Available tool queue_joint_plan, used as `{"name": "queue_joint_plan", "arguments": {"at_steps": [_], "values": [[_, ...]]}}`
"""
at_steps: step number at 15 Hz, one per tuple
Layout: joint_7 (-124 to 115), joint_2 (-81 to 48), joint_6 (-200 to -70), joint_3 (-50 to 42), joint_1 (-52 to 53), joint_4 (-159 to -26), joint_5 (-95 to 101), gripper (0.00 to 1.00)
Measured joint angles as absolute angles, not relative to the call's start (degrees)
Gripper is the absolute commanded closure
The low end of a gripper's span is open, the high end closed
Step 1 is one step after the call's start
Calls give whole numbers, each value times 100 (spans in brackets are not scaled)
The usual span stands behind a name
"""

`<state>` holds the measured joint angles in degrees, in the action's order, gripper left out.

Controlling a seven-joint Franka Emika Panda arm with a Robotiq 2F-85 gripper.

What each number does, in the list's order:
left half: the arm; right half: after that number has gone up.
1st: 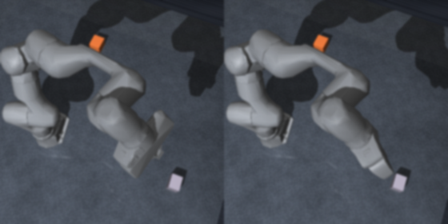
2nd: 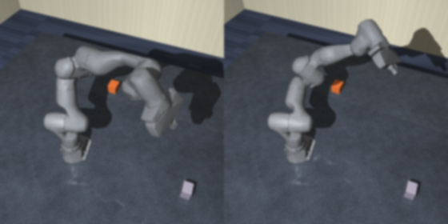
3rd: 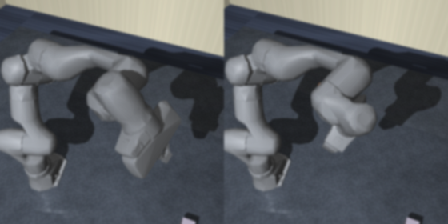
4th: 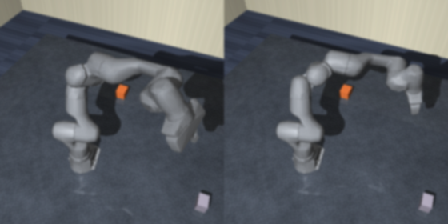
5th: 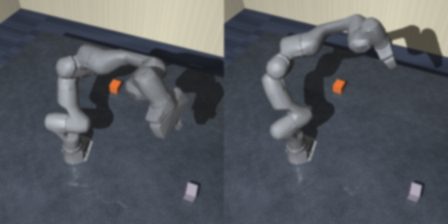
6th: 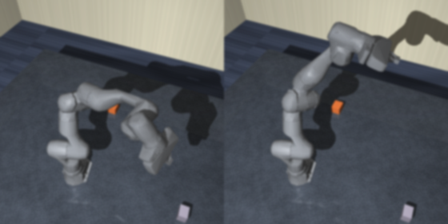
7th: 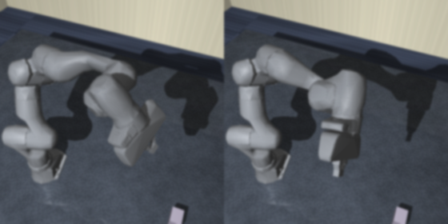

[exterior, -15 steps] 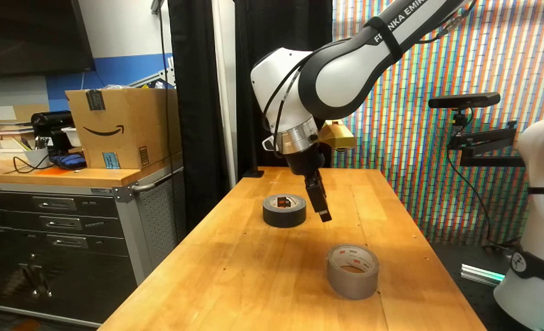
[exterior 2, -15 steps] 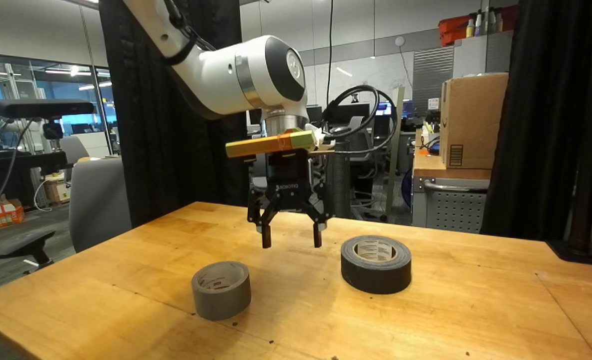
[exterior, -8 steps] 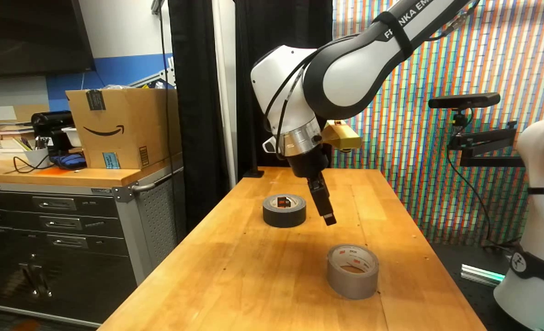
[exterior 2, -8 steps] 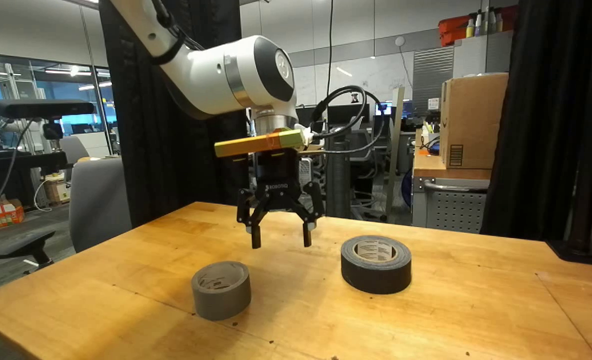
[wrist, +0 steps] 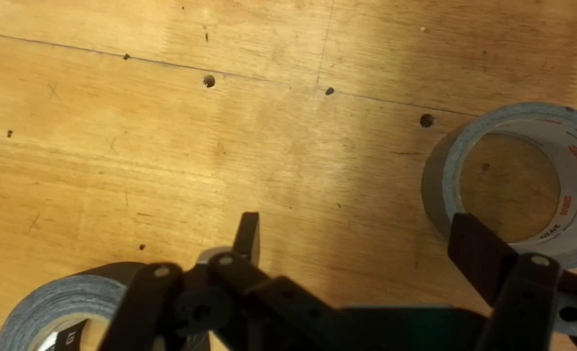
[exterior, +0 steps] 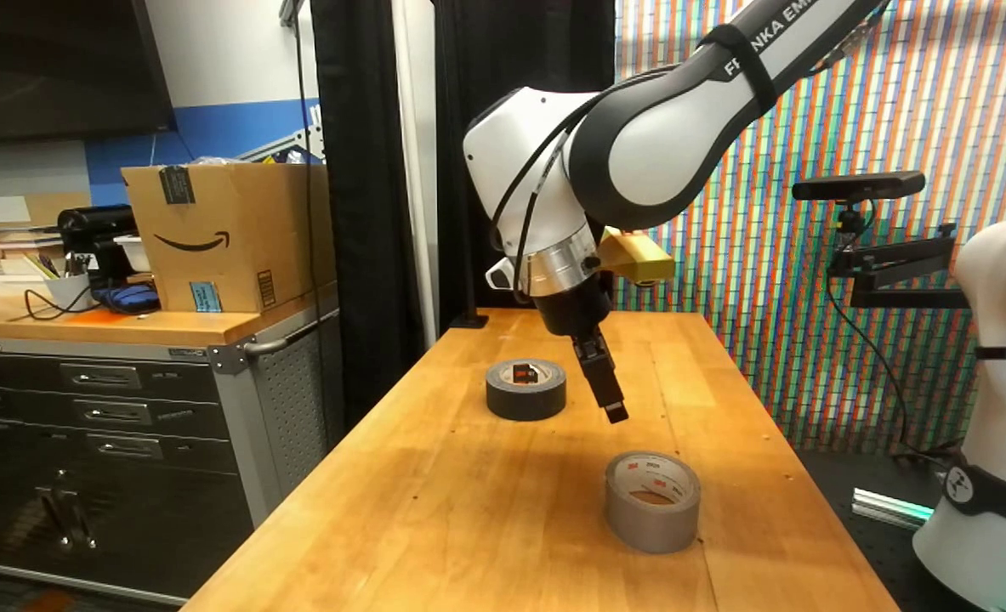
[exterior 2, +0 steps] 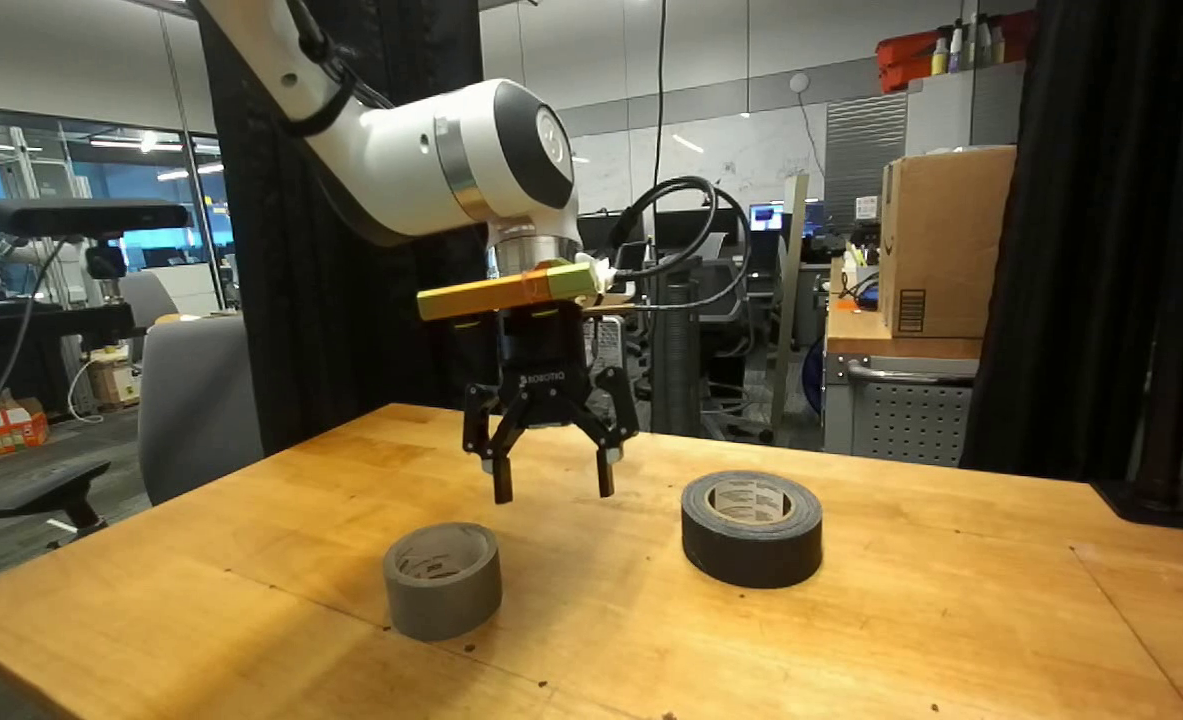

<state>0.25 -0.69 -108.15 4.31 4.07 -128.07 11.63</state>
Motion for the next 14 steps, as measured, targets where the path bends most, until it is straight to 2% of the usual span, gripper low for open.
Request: {"name": "queue_joint_plan", "arguments": {"at_steps": [14], "values": [[374,-68,-10691,556,512,-12879,1985,0]]}}
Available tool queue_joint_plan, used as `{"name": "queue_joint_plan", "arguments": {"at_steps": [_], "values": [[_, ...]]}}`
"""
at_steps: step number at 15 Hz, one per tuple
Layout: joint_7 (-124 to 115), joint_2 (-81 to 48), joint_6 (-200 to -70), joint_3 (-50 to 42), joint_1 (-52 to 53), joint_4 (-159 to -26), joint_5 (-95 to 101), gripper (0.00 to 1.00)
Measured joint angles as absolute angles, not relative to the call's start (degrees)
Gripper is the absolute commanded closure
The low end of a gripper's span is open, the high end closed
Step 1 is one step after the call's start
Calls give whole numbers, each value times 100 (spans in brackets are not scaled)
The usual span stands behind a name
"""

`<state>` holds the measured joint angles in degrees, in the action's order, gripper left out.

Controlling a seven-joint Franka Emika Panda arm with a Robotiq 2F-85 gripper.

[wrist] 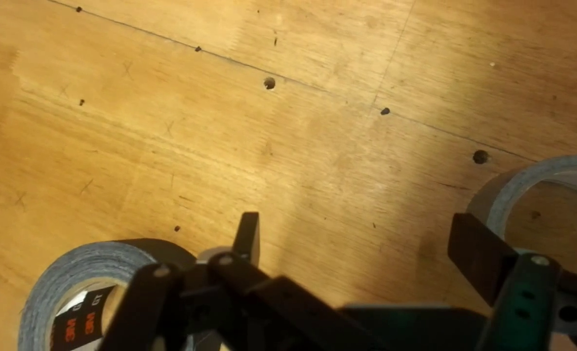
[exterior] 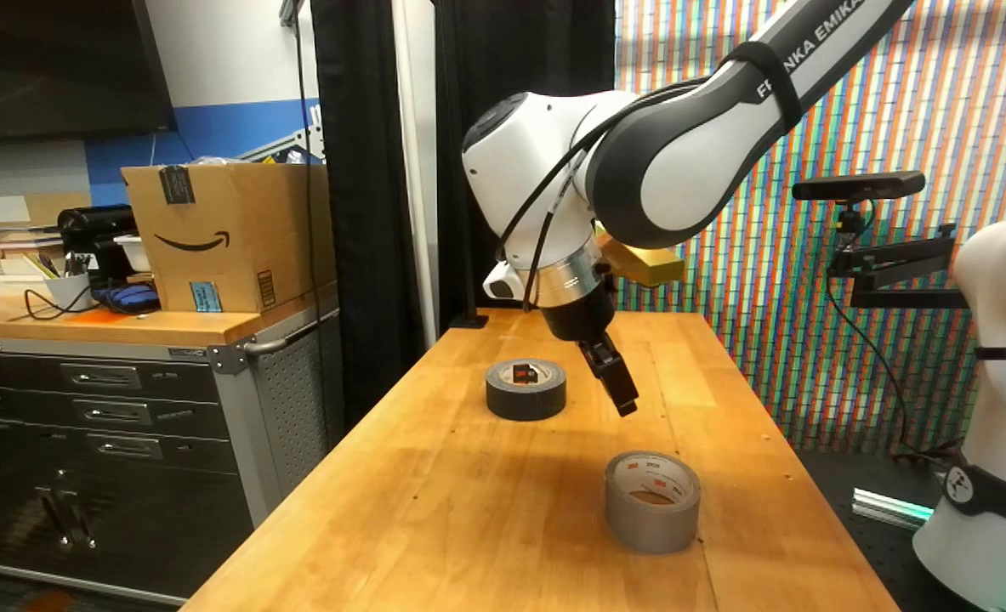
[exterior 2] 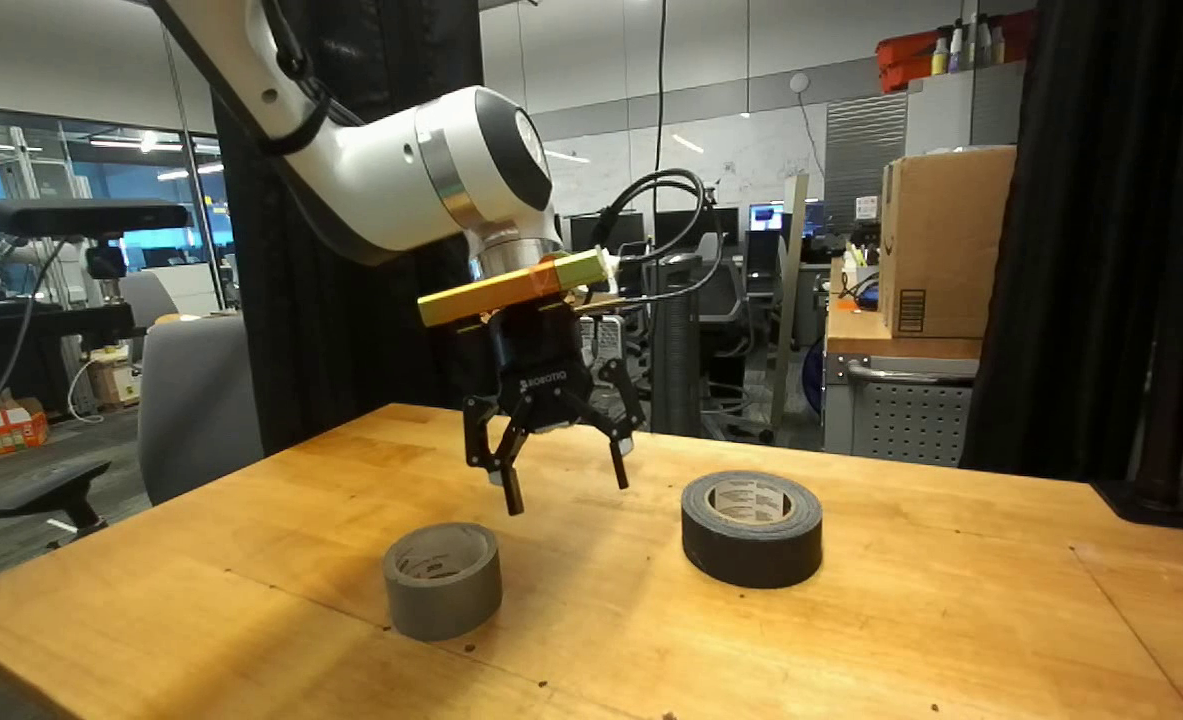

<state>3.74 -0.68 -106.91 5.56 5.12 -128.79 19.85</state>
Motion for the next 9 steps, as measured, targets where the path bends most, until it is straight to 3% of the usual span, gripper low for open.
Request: {"name": "queue_joint_plan", "arguments": {"at_steps": [9], "values": [[534,-68,-10732,556,512,-12906,840,0]]}}
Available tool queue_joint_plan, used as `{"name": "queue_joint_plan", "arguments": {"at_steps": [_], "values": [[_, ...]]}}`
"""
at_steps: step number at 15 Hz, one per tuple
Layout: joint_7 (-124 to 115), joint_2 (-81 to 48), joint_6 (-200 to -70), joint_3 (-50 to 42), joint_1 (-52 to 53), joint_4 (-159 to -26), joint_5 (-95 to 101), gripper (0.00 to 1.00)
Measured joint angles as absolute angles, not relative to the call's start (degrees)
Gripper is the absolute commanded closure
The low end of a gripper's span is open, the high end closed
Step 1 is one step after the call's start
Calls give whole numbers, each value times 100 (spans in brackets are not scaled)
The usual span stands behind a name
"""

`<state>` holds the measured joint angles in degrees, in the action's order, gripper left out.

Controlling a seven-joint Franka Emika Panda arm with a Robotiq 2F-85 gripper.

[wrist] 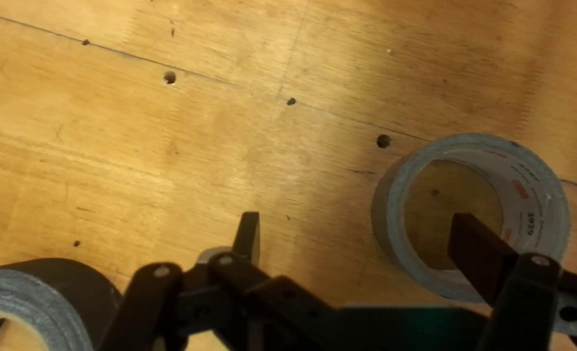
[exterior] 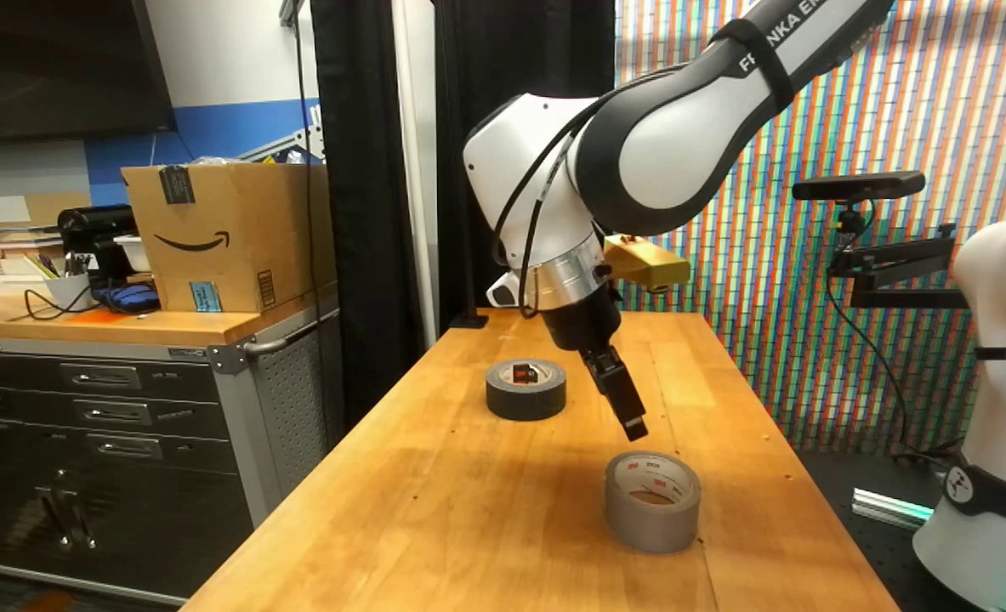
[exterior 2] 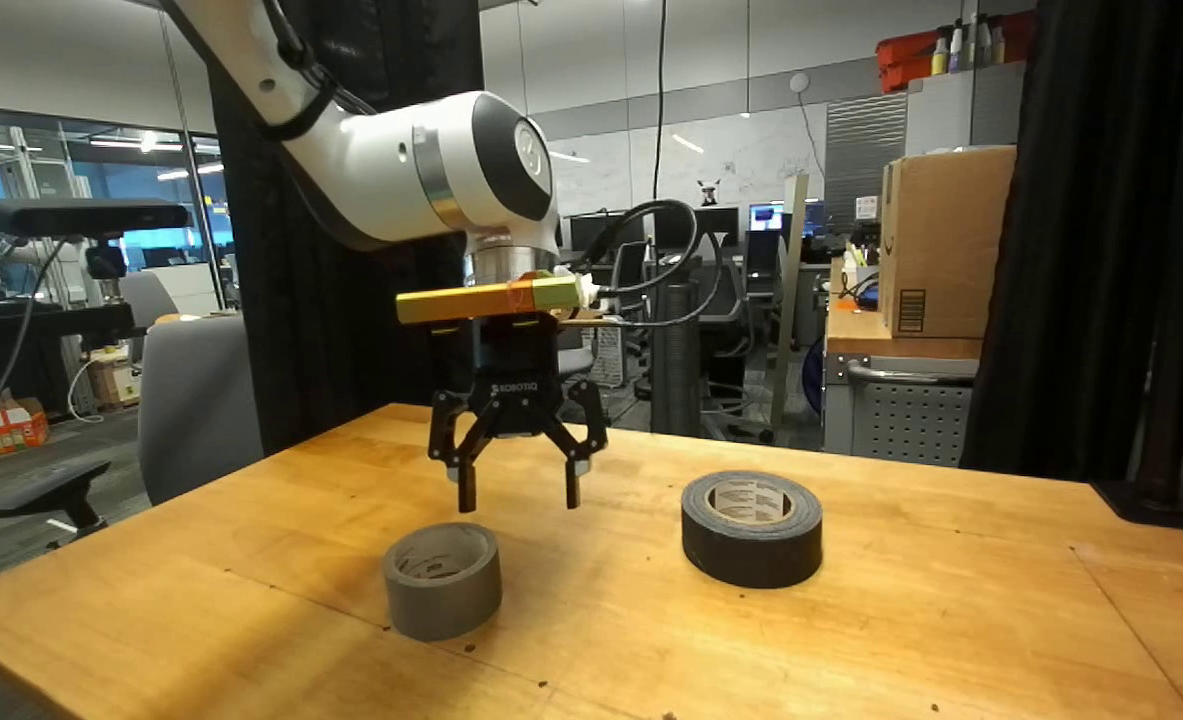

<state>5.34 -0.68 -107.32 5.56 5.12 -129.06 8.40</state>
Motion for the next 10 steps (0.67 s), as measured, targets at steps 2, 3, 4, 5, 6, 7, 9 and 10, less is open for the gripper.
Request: {"name": "queue_joint_plan", "arguments": {"at_steps": [2,3,4,5,6,7,9,10], "values": [[535,-68,-10738,554,512,-12907,501,0],[535,-68,-10745,552,512,-12908,329,0],[536,-68,-10758,551,512,-12909,182,0],[539,-68,-10785,551,512,-12912,50,0],[548,-68,-10822,551,512,-12918,-62,0],[560,-68,-10850,551,512,-12923,-153,0],[634,-68,-10864,551,512,-12929,-272,0],[699,-68,-10877,551,512,-12933,-310,0]]}}
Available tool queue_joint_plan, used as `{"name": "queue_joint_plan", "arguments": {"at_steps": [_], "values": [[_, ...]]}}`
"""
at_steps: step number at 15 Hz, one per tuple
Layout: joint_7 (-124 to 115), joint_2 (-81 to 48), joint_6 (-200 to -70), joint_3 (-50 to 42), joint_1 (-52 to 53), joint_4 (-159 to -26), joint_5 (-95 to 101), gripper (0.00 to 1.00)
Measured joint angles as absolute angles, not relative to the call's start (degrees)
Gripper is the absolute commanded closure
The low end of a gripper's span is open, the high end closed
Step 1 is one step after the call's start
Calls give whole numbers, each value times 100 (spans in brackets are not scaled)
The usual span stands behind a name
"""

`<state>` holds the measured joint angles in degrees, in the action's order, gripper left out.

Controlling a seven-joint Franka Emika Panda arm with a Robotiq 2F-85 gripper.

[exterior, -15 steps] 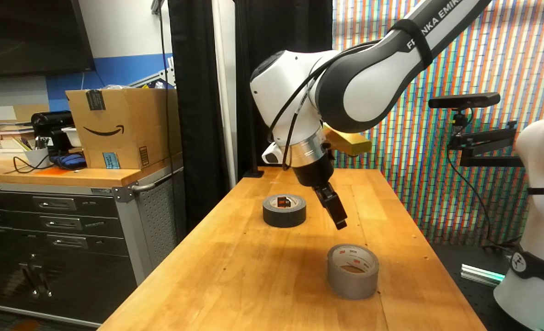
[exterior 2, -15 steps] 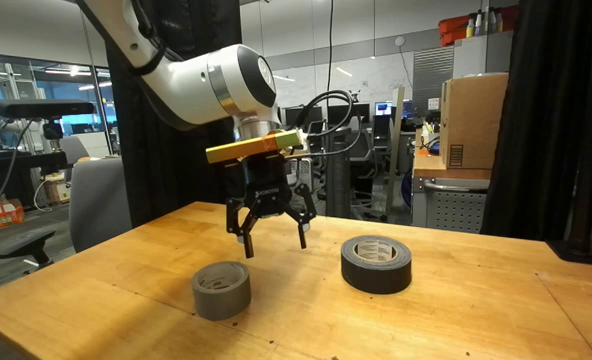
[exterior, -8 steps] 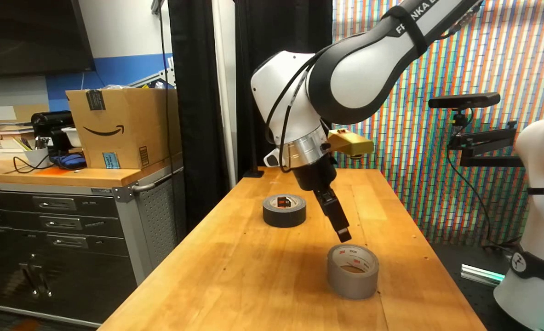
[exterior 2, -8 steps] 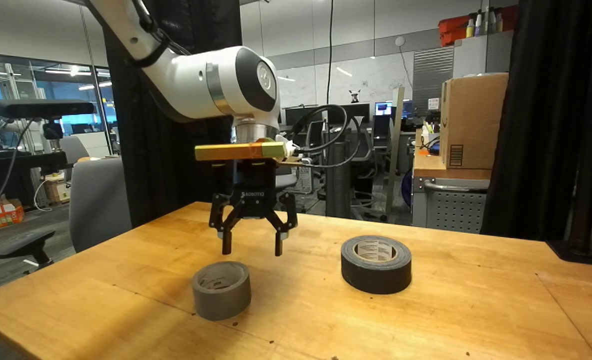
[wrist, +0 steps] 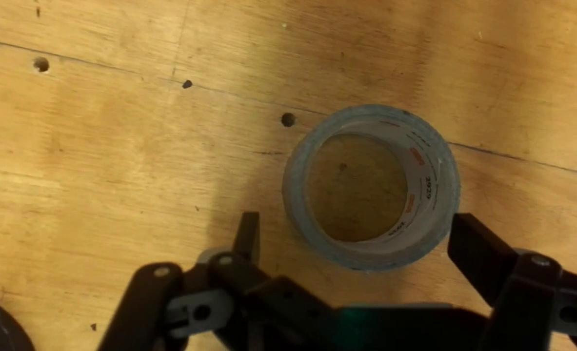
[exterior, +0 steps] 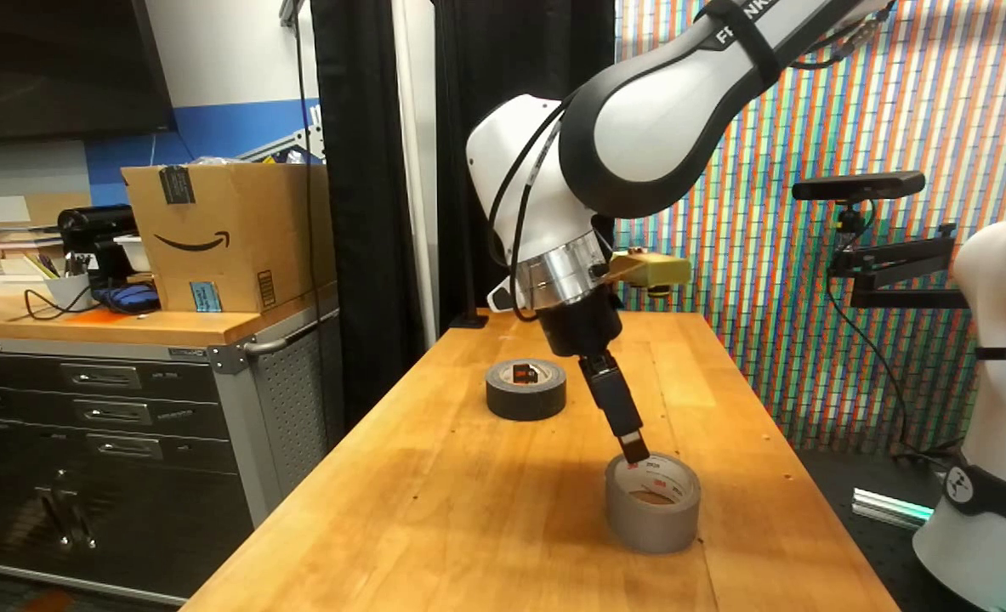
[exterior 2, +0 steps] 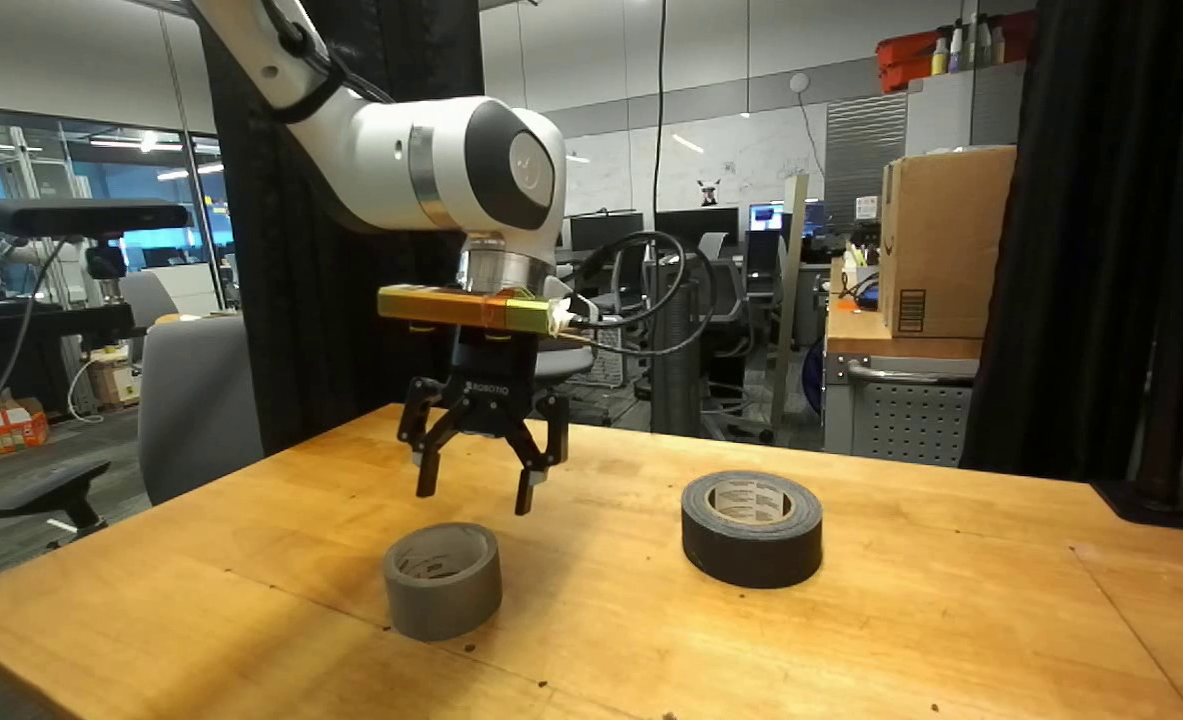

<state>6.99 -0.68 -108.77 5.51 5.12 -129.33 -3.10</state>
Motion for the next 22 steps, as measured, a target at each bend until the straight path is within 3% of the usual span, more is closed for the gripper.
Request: {"name": "queue_joint_plan", "arguments": {"at_steps": [7,15,22], "values": [[1568,-68,-10941,553,512,-12946,-422,0],[2402,1163,-10507,361,474,-14057,-463,0],[2421,1294,-10487,360,495,-14186,-463,0]]}}
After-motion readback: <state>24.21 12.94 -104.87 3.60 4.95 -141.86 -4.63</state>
